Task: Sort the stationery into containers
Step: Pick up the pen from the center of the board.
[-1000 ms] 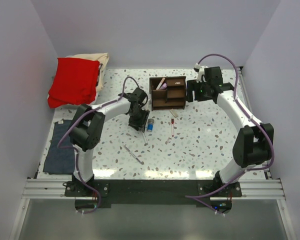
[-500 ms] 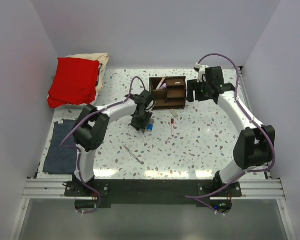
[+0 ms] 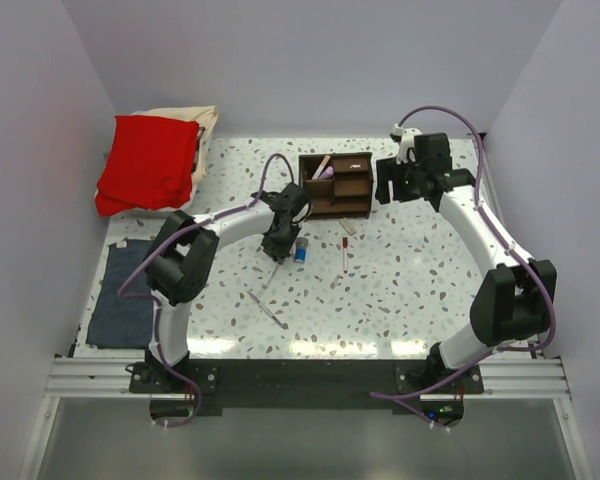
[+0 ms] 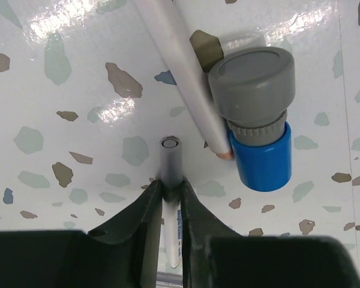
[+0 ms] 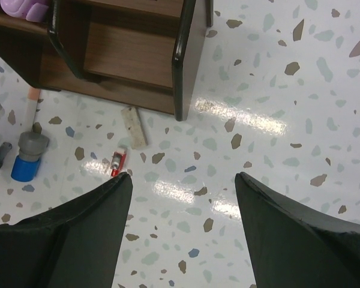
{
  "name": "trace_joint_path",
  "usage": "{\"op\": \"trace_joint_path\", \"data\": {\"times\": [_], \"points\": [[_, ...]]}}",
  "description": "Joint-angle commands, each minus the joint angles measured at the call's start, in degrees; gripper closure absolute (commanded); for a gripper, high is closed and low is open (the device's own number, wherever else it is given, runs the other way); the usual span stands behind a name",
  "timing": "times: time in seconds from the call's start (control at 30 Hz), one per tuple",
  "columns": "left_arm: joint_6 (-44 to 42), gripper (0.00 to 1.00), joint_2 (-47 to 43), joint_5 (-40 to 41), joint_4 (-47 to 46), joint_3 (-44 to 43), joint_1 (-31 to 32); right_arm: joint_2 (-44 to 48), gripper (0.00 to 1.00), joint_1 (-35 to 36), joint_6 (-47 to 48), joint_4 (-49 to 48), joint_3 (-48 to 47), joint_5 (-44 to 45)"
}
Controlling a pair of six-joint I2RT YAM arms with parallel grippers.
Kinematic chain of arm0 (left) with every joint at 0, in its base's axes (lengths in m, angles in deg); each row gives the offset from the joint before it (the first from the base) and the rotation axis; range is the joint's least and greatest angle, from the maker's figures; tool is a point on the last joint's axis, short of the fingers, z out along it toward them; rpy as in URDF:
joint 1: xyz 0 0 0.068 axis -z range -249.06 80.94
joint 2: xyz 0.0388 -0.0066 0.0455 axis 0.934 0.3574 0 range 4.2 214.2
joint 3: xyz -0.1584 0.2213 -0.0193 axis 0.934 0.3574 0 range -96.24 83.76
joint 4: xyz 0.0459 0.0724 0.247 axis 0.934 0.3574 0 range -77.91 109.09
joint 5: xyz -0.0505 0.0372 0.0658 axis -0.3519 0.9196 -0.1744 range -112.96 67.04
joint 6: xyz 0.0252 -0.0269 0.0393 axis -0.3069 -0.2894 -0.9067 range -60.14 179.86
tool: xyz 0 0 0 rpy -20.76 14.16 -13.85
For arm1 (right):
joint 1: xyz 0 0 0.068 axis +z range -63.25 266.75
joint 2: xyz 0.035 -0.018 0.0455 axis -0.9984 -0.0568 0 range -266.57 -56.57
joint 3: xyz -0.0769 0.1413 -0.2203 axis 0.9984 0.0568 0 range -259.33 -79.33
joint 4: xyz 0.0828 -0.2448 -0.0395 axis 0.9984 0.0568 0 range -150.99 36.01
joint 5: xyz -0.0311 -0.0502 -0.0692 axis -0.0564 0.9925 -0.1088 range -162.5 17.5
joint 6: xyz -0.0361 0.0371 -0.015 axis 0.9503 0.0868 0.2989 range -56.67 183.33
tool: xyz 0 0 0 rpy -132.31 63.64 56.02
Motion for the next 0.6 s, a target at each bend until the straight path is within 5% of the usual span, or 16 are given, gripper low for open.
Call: {"op": "trace_joint_path", "data": {"times": [0.0,0.13,0.27,0.57], "points": [[-3.8,0.82,4.5,-0.8,-1.3,5.9,-2.2,1.6,0.26,0.0,0.4,-0.9,-1.2,0.6],[-4.3,1.00,3.0,-5.4,-1.5,9.5,-3.7,0.2,0.26,-0.1,0.4,-0.5,-3.1,1.0],[-6.6,1.00,0.7,-7.0,-2.7,8.7,-4.6,-1.2,0.27,0.0,0.4,0.2,-5.1,2.2],[-18.5,1.00,-4.9,-20.0,7.3,-19.4,-11.4,-5.2,0.27,0.1,0.4,4.5,-12.9,4.6]]}}
